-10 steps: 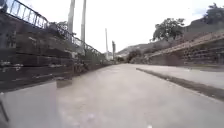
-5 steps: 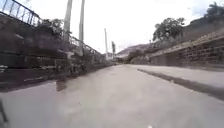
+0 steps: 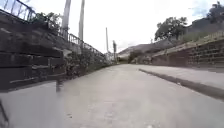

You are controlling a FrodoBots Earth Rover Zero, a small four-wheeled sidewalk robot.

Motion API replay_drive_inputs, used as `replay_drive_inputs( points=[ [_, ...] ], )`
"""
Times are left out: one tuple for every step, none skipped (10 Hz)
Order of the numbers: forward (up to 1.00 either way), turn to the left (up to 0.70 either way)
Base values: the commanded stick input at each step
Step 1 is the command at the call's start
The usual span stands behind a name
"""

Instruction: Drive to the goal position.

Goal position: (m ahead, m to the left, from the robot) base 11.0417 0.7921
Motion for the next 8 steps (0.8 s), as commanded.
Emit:
replay_drive_inputs(
  points=[
    [0.7,0.0],
    [0.7,0.0],
    [0.7,0.0],
    [0.7,0.0],
    [0.7,0.0],
    [0.7,0.0],
    [0.7,0.0],
    [0.7,0.0]
  ],
)
